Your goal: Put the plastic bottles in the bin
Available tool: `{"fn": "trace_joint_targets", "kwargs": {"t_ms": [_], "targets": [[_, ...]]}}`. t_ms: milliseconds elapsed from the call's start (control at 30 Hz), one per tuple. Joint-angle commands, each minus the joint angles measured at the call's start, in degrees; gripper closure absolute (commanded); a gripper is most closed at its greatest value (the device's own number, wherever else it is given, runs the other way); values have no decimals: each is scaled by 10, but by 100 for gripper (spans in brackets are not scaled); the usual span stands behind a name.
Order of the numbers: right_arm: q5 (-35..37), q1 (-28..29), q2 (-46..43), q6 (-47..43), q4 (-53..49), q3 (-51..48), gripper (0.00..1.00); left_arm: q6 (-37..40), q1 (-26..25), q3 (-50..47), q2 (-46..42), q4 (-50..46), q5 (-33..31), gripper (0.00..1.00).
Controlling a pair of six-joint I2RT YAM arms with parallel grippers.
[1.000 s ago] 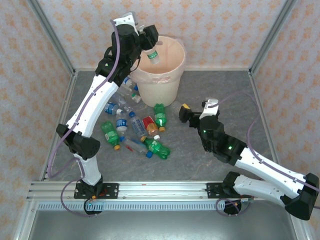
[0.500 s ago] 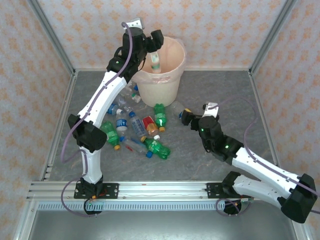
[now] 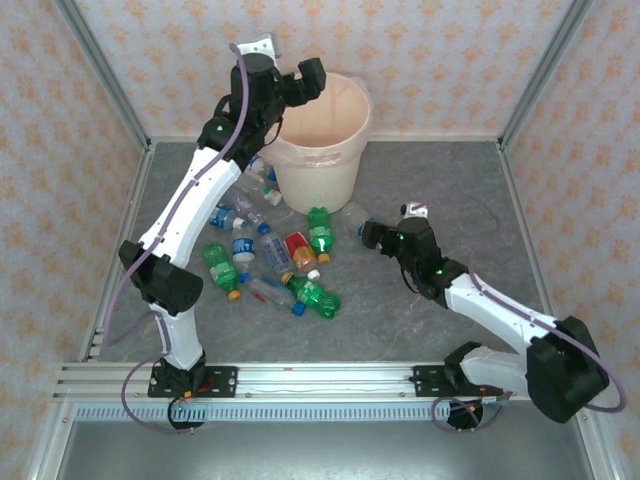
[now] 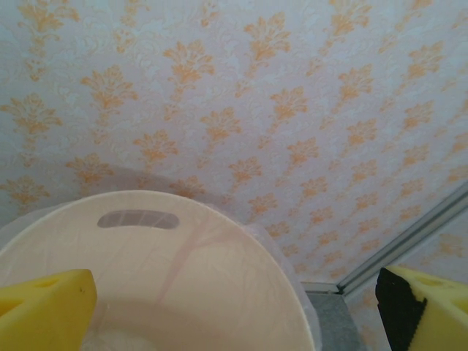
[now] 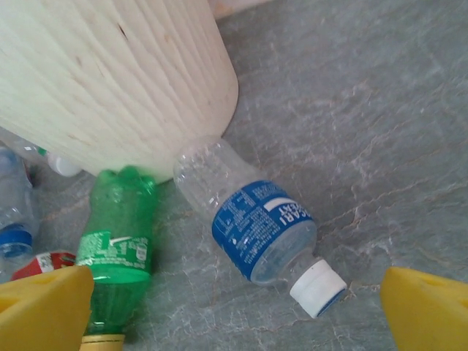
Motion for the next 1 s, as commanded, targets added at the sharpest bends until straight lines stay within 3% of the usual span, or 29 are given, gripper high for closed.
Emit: {"fn": "trace_joint_targets", "kwargs": {"t_ms": [0, 333, 500, 733, 967], "targets": [[-53, -14, 44, 0, 27, 15, 0, -11, 4, -23, -41, -13, 25, 1], [-84, -44, 162, -18, 24, 66, 0, -17, 4, -142, -138, 1, 42, 1], [-133, -51, 202, -51, 0, 88, 3, -12, 4, -202, -186, 5, 33, 1], [-180, -51, 214, -74, -20, 98, 9, -13, 4, -258, -222, 23, 26, 1], [-177, -50, 223, -69, -22, 93, 18, -16, 4, -260, -223, 28, 31, 1]]}}
